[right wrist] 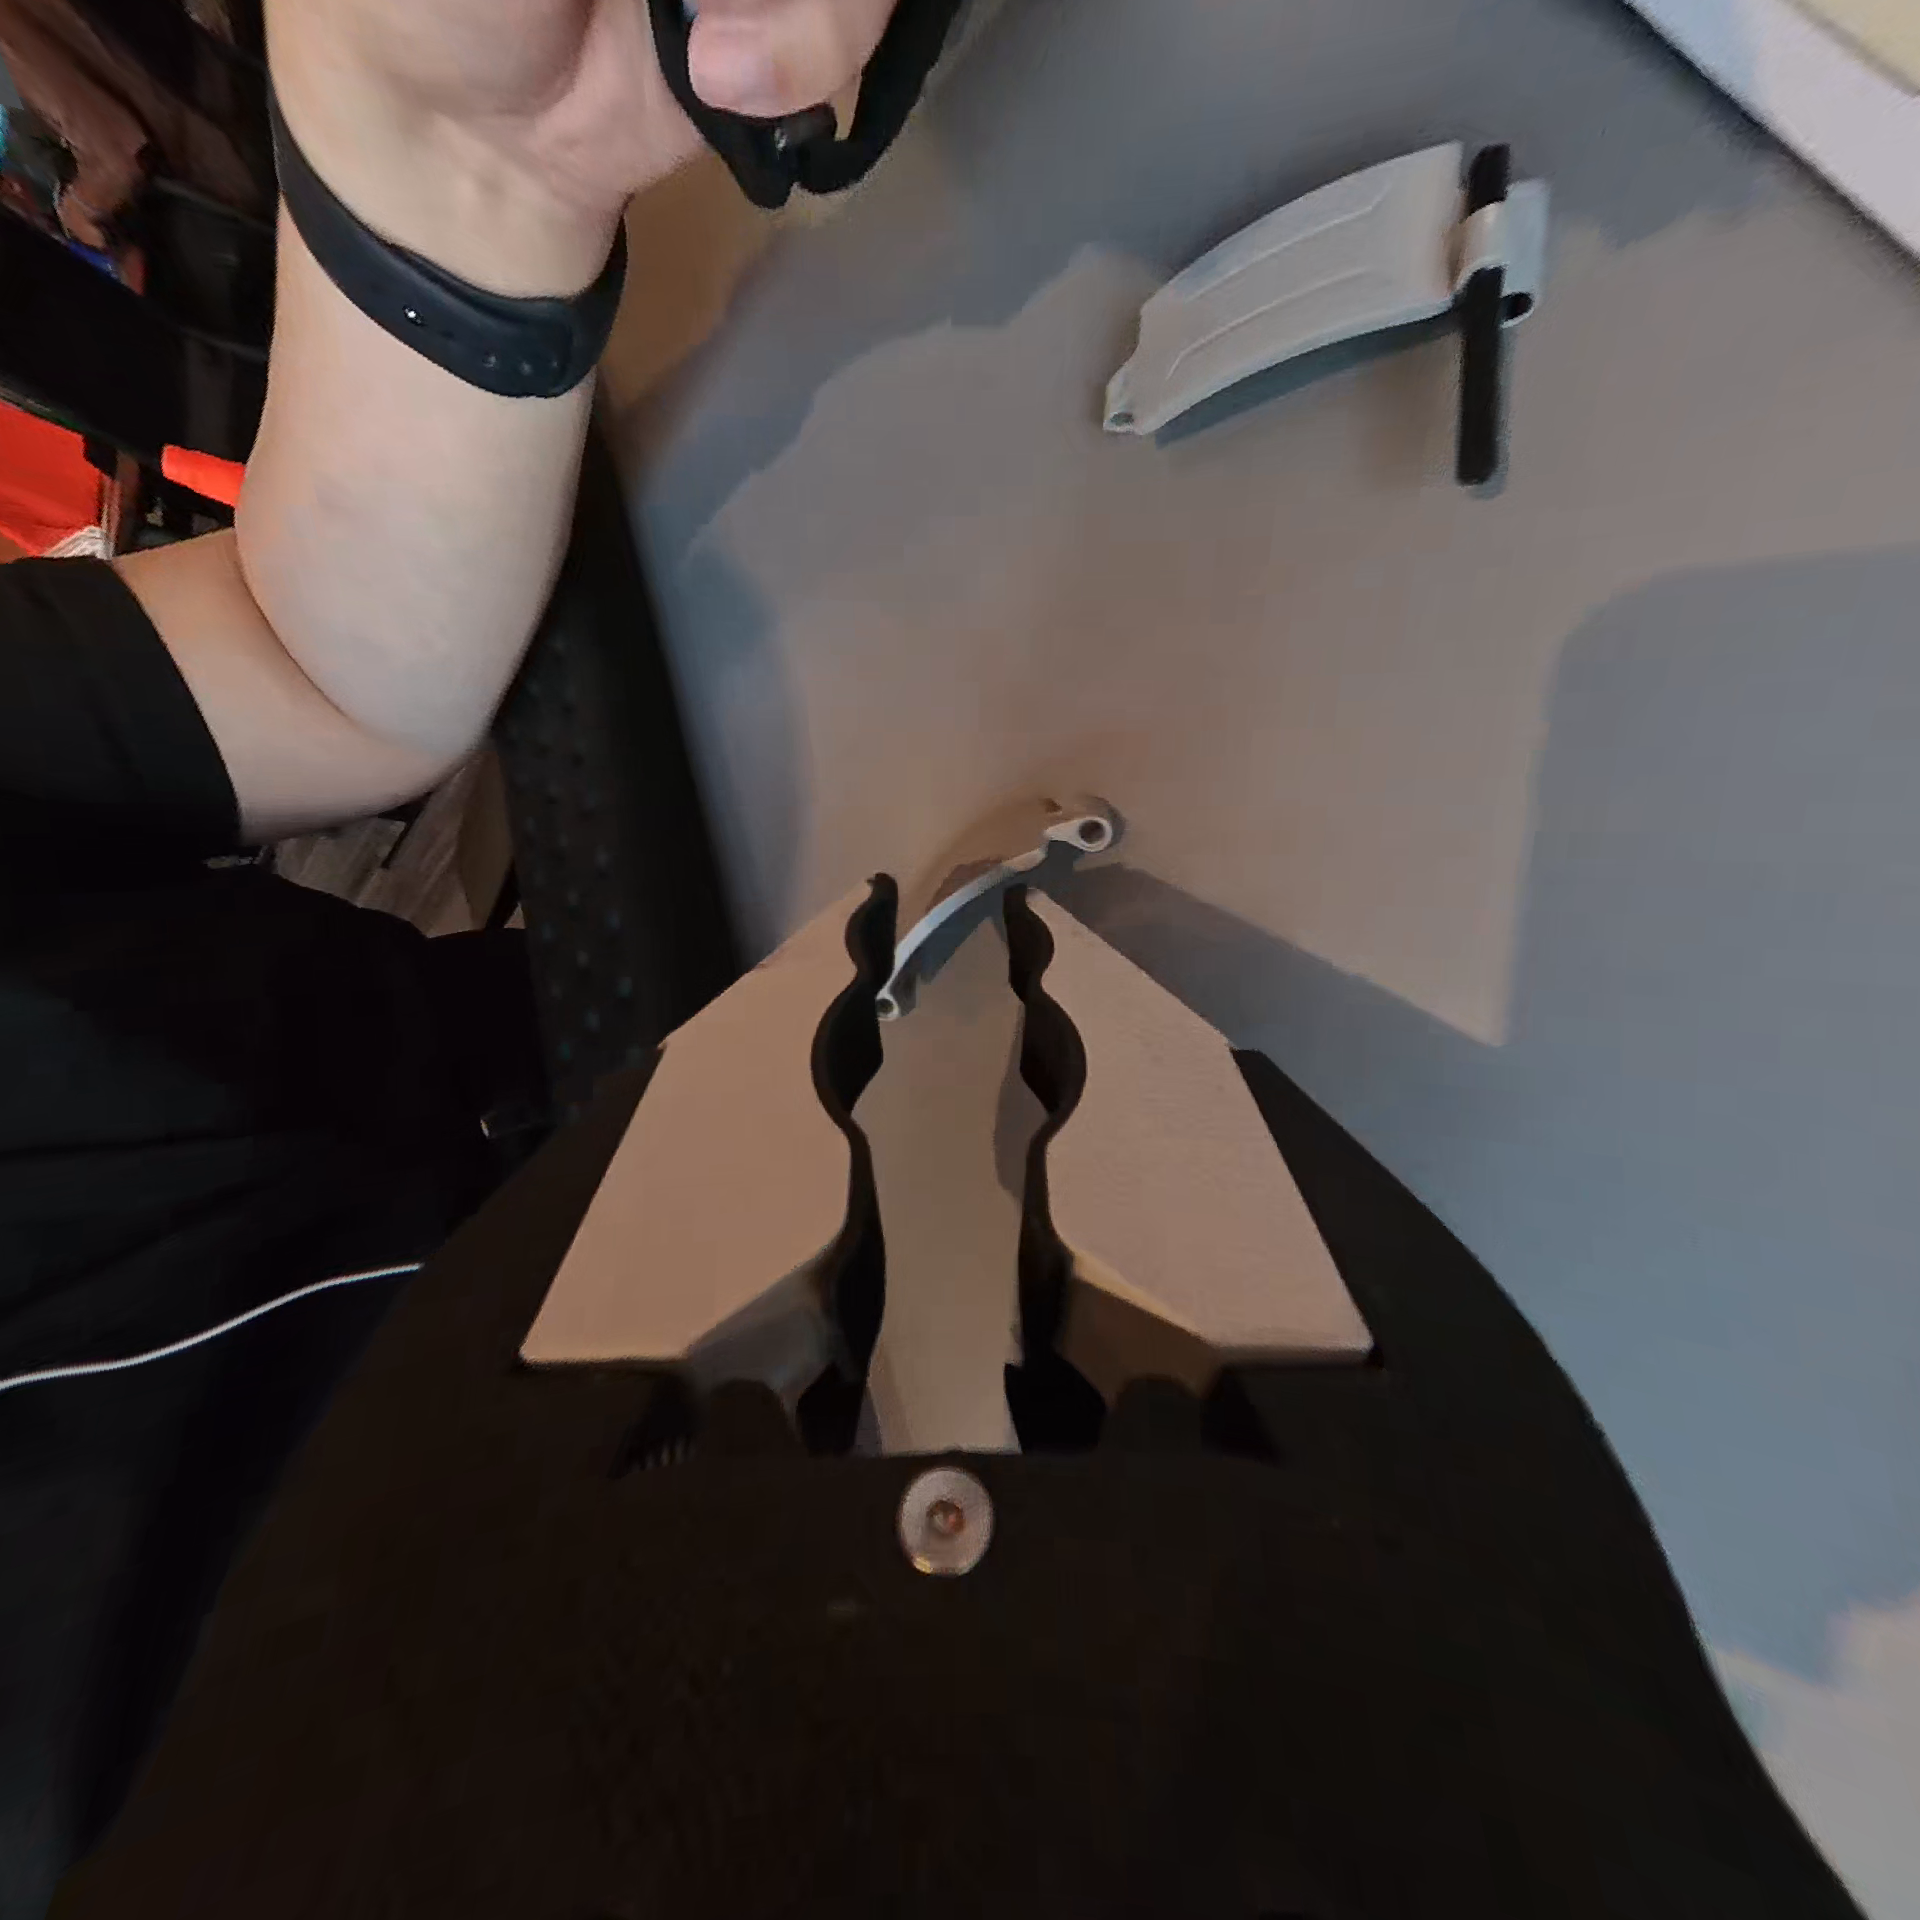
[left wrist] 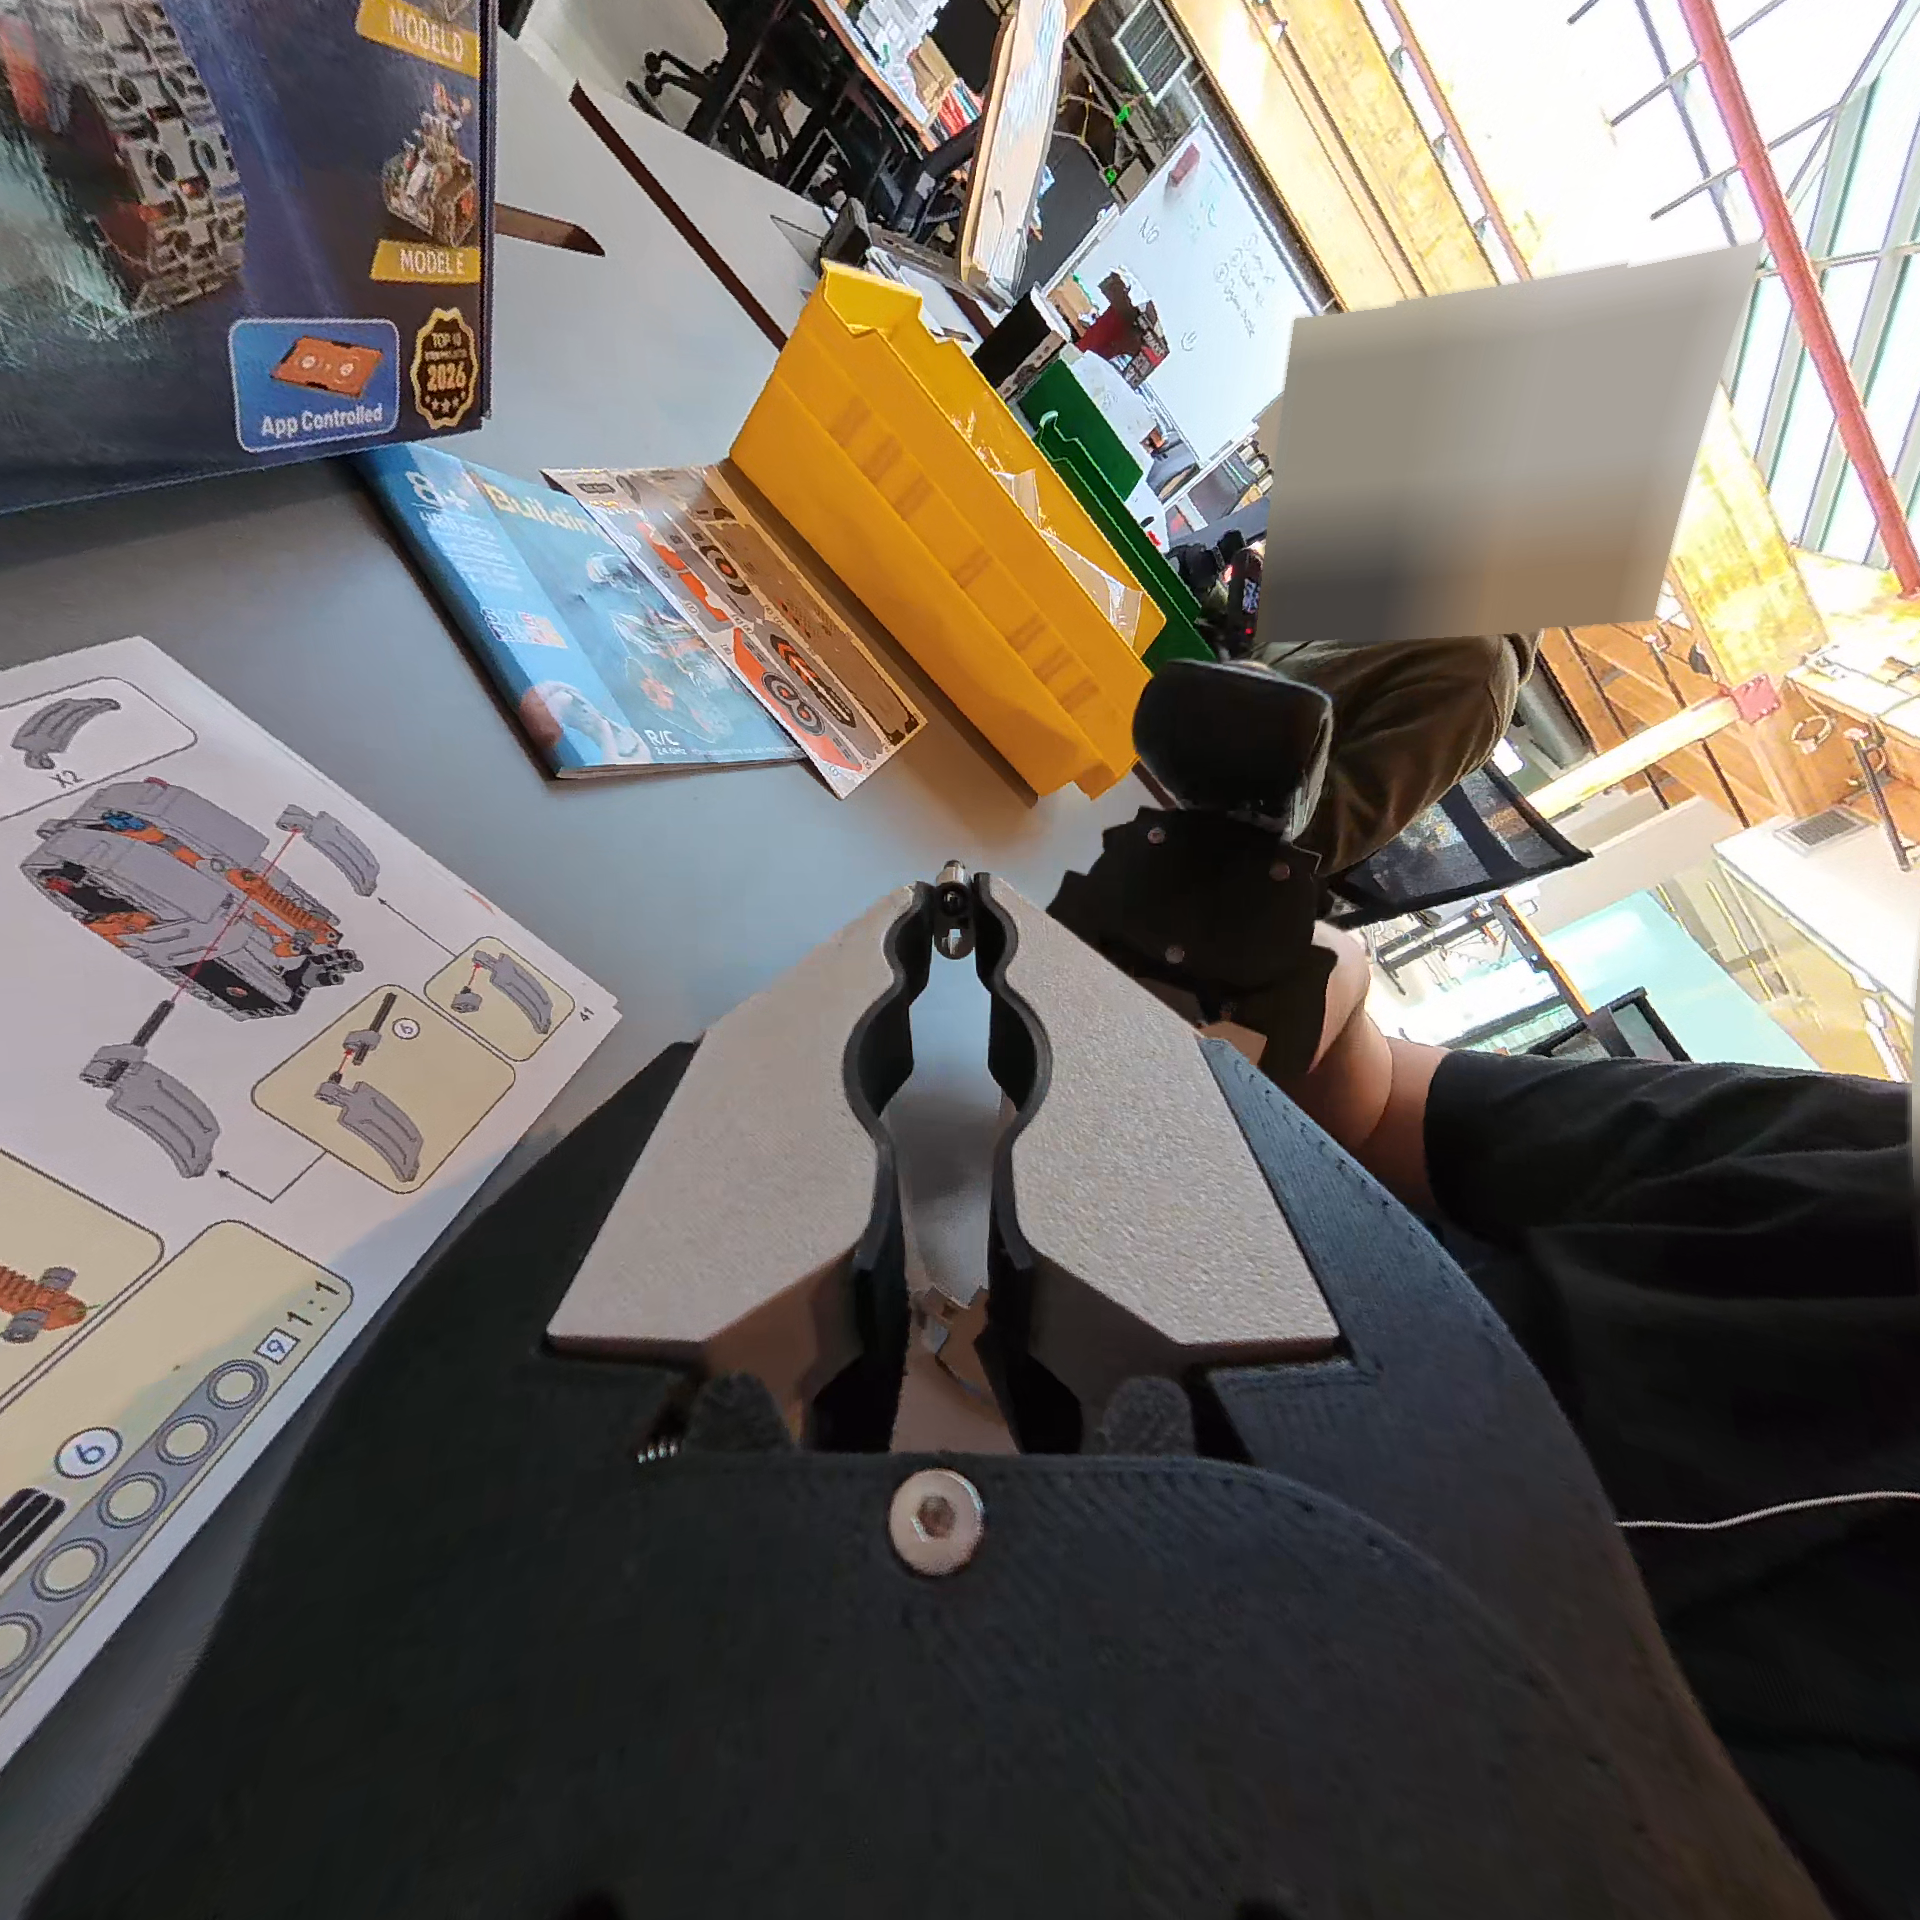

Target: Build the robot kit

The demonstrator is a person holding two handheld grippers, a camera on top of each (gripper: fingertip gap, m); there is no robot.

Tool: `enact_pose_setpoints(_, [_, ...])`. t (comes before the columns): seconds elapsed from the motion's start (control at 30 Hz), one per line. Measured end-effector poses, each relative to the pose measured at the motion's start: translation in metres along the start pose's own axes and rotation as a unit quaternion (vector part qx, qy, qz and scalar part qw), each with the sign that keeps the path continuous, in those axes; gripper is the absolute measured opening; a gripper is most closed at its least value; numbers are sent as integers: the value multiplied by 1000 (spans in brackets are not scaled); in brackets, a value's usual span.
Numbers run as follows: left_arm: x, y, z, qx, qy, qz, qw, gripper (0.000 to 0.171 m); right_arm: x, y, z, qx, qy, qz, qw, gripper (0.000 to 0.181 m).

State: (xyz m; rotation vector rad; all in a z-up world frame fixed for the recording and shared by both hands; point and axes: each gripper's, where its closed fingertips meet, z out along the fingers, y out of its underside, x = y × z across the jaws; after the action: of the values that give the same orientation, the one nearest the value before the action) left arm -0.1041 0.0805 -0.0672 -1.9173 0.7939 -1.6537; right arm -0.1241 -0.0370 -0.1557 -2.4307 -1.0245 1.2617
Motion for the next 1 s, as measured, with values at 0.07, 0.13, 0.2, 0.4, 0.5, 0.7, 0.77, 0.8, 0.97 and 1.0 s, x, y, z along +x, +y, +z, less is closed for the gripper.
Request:
enact_pose_setpoints(0.07, [0, -1, -1, 2, -1, 1, 1000, 5, -4, 1, 5, -7, -6, 2, 1000, 20])
enact_pose_setpoints(0.13, [1, -1, -1, 2, -2, 0, 1000, 5, -2, 4, 10, -17, 8, -1, 1000, 20])
enact_pose_setpoints(0.2, [2, -1, -1, 1, -2, 2, 1000, 5, -1, 3, 14, -20, 19, -2, 1000, 20])
enact_pose_setpoints(0.4, [2, 0, 0, -3, -1, 2, 1000, 5, 0, 4, 24, -61, 66, -59, 994, 11])
enact_pose_setpoints(0.5, [3, 1, -1, -4, 1, -1, 1000, 5, 3, 10, 12, -82, 93, -111, 986, 3])
enact_pose_setpoints(0.7, [2, 2, -1, -7, 3, -5, 1000, 5, 26, 25, -23, -122, 162, -189, 961, 1])
enact_pose_setpoints(0.77, [2, 2, 0, -8, 4, -7, 1000, 5, 27, 25, -24, -123, 164, -200, 958, 1])
enact_pose_setpoints(0.8, [2, 3, 0, -9, 4, -7, 1000, 5, 27, 25, -23, -125, 165, -203, 957, 1])
enact_pose_setpoints(0.97, [2, 4, 1, -11, 6, -10, 1000, 5, 32, 28, -19, -139, 183, -211, 950, 11])
enact_pose_setpoints(1.0, [2, 4, 0, -12, 6, -10, 1000, 5, 31, 26, -20, -133, 182, -210, 951, 15])
